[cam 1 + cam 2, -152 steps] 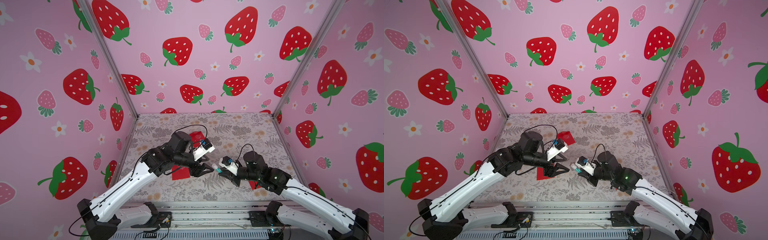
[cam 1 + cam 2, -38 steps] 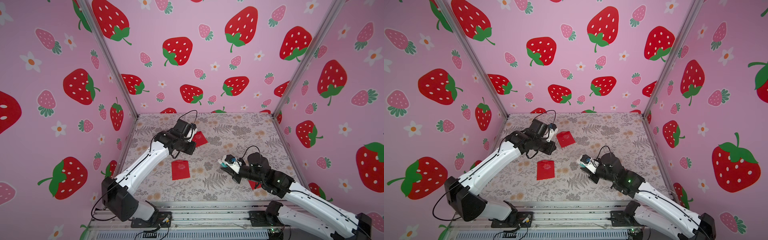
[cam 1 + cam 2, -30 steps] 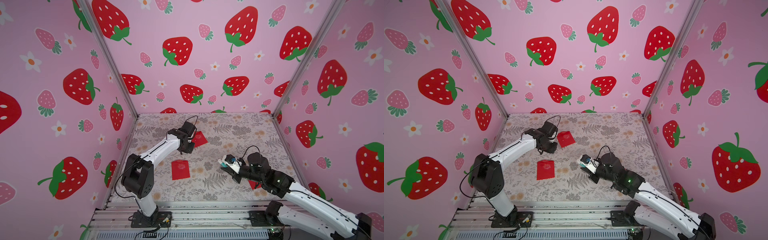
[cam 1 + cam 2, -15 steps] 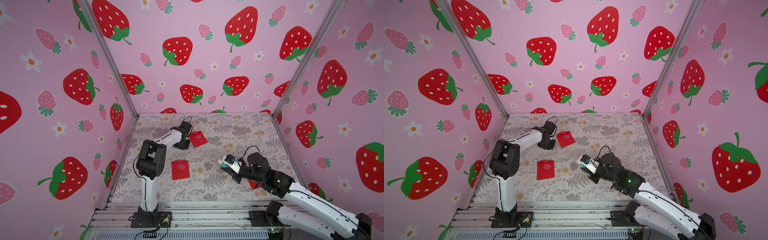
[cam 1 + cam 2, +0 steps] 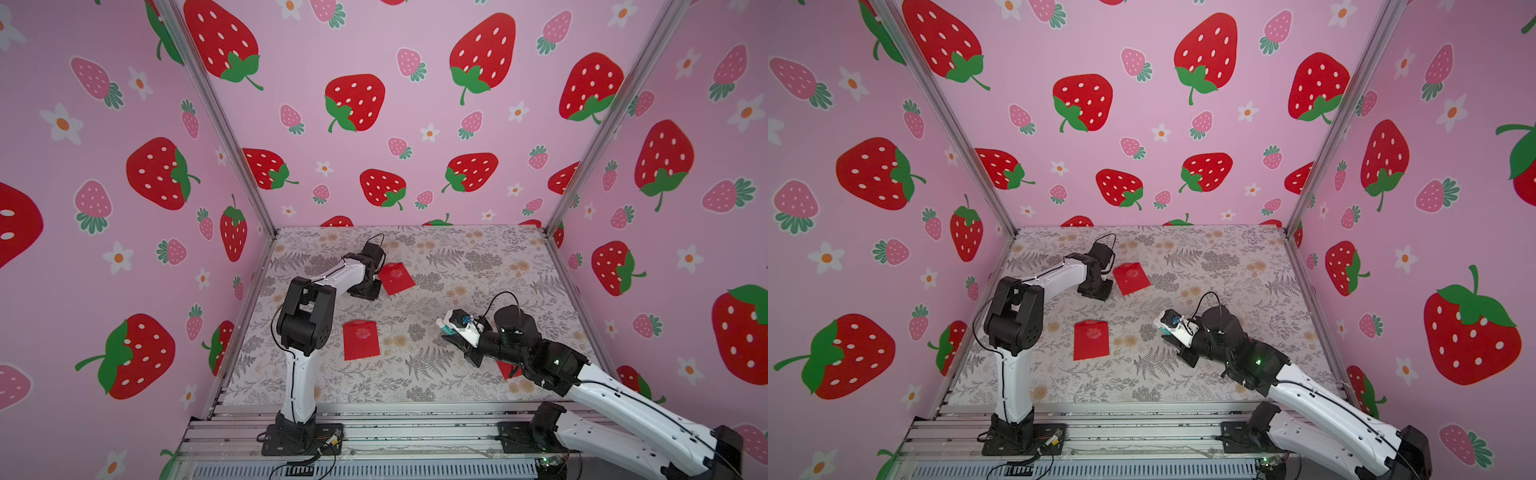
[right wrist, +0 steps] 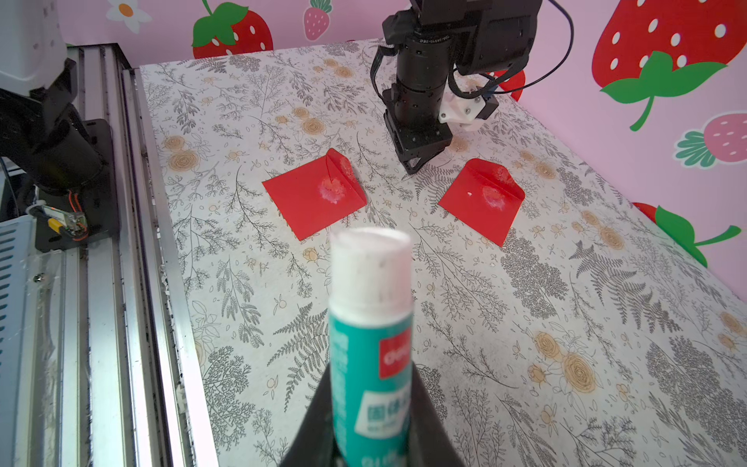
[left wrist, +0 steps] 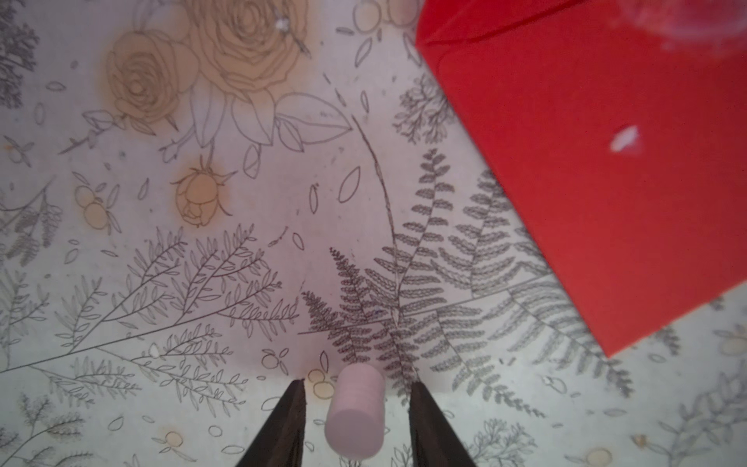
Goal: Seal the envelope with a glue stick
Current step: Place the lid at the center of the board.
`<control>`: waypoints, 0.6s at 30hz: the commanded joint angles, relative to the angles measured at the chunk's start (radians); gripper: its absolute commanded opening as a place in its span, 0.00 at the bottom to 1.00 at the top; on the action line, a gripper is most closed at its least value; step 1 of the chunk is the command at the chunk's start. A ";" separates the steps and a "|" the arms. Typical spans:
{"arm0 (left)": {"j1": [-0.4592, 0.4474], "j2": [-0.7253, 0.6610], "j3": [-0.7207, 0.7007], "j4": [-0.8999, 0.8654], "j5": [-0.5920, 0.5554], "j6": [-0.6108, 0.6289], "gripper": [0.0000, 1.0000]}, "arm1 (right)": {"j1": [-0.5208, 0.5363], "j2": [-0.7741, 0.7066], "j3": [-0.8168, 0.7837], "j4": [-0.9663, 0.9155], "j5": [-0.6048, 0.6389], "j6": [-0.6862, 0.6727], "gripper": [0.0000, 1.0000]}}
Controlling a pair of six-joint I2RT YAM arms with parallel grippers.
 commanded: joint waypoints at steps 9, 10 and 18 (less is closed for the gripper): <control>0.003 -0.184 0.006 -0.004 0.063 -0.019 0.51 | 0.001 -0.054 0.034 0.003 0.046 0.047 0.00; 0.002 -0.208 0.000 0.002 0.080 -0.024 0.50 | 0.001 -0.055 0.036 0.010 0.050 0.049 0.00; -0.042 -0.530 -0.144 0.185 0.296 -0.024 0.49 | 0.001 -0.088 0.078 0.057 0.062 0.119 0.00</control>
